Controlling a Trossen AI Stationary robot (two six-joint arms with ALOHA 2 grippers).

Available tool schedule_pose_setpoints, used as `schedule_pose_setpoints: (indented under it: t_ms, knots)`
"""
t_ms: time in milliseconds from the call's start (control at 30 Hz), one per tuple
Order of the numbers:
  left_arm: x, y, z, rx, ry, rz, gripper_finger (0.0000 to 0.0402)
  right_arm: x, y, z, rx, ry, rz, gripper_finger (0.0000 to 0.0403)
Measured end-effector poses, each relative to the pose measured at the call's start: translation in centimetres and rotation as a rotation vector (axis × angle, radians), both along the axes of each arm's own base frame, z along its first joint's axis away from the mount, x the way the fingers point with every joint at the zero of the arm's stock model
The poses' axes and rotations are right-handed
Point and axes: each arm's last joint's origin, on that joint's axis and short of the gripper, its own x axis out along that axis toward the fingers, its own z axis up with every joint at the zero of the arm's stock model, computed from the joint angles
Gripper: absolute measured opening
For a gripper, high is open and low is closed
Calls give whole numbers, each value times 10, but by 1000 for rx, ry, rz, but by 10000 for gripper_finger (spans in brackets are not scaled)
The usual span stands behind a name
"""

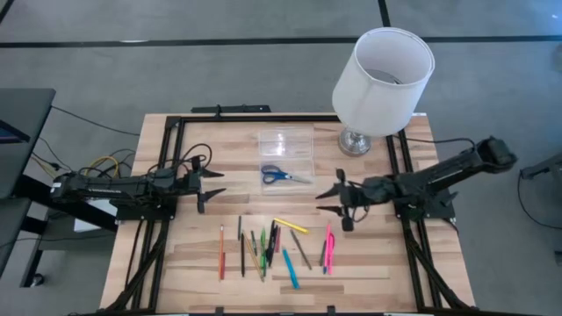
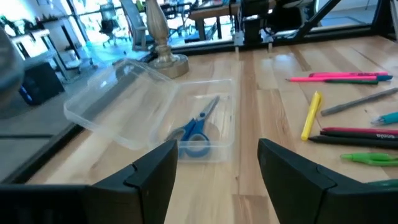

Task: Pick & place school supplies into a supply box
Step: Put the orange pencil into the supply box

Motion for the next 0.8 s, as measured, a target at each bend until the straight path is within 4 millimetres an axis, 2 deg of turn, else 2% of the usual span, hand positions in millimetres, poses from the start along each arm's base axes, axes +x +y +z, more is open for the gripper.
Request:
schedule_pose_setpoints:
  t_ms: [200, 367, 467, 633, 800]
  knots:
    - [0, -2, -1, -125, -8, -52, 219, -3, 18, 4, -72, -118, 68, 127]
    - [0, -4, -2, -194, -3, -97, 219, 0, 31, -3, -113, -132, 129, 127]
    - [0, -5, -2, -203, 3, -128, 219, 3, 33, -7, -141, -129, 137, 127]
    - [2, -13, -2, -236, 23, -331, 219, 3, 31, -9, -138, -106, 125, 127]
    - [7, -22, -4, -237, 38, -334, 219, 2, 33, -10, -134, -91, 133, 127]
